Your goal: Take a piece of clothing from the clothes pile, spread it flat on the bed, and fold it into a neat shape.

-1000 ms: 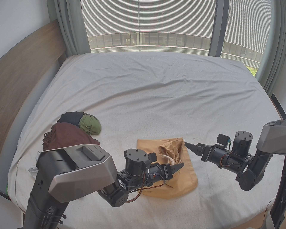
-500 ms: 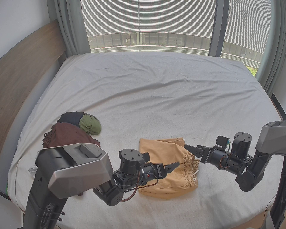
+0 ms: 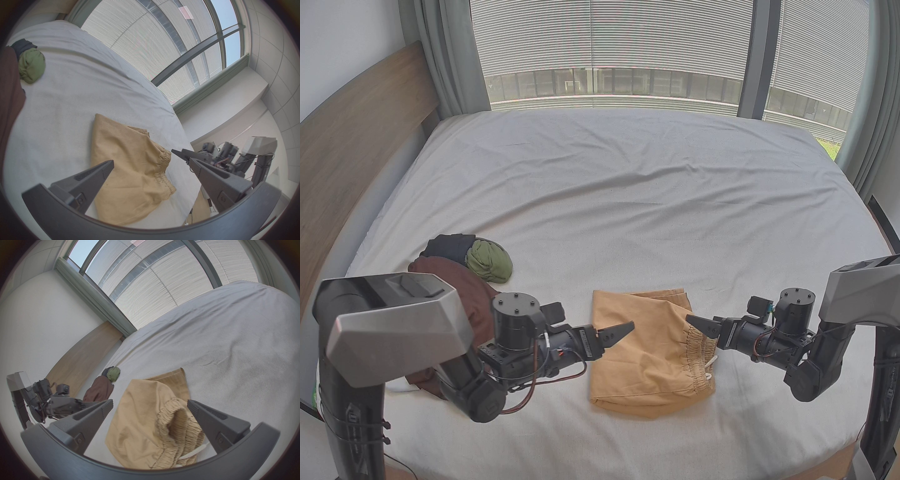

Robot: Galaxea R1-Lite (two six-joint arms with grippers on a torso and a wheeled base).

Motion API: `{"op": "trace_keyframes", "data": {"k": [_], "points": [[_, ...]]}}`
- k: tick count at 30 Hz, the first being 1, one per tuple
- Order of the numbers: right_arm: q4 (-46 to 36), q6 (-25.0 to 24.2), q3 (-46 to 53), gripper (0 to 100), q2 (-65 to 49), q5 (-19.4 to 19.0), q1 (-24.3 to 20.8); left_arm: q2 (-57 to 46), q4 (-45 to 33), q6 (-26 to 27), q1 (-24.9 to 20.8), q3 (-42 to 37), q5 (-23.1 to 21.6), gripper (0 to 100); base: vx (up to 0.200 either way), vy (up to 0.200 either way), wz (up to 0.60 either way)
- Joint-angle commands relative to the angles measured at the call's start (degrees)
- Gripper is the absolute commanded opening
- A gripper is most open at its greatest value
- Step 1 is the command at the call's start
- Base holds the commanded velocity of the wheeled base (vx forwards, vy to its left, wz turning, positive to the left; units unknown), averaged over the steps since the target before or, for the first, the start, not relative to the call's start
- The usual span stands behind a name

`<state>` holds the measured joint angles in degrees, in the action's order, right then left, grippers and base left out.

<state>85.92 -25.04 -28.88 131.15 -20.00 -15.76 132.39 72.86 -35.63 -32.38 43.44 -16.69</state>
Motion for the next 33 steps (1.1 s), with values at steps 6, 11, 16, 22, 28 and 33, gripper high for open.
{"op": "trace_keyframes", "data": {"k": [6, 11, 16, 22, 28, 33], "points": [[0.1, 0.1, -1.4, 100, 5.5, 0.0, 1.5, -9.2, 8.7, 0.1, 9.4, -14.6, -5.2, 100, 0.000, 0.000, 0.00], [2.4, 0.0, -2.2, 100, 7.8, -0.1, 1.4, -7.6, 12.2, 0.2, 11.5, -15.9, -6.5, 100, 0.000, 0.000, 0.00], [2.4, -0.1, -3.0, 100, 9.1, -0.1, 1.3, -6.9, 12.3, 0.2, 11.5, -15.3, -6.6, 100, 0.000, 0.000, 0.00], [2.6, -0.5, -3.4, 0, 9.7, -0.4, 1.1, -6.0, 12.5, 0.2, 11.4, -15.5, -6.7, 100, 0.000, 0.000, 0.00], [2.5, -0.3, -3.3, 0, 9.0, -0.1, 1.5, -4.5, 13.8, 0.2, 11.2, -15.7, -6.6, 100, 0.000, 0.000, 0.00], [2.4, 0.1, -2.8, 0, 8.6, 0.0, 3.4, -4.1, 14.3, 0.2, 11.3, -15.7, -6.6, 100, 0.000, 0.000, 0.00]]}}
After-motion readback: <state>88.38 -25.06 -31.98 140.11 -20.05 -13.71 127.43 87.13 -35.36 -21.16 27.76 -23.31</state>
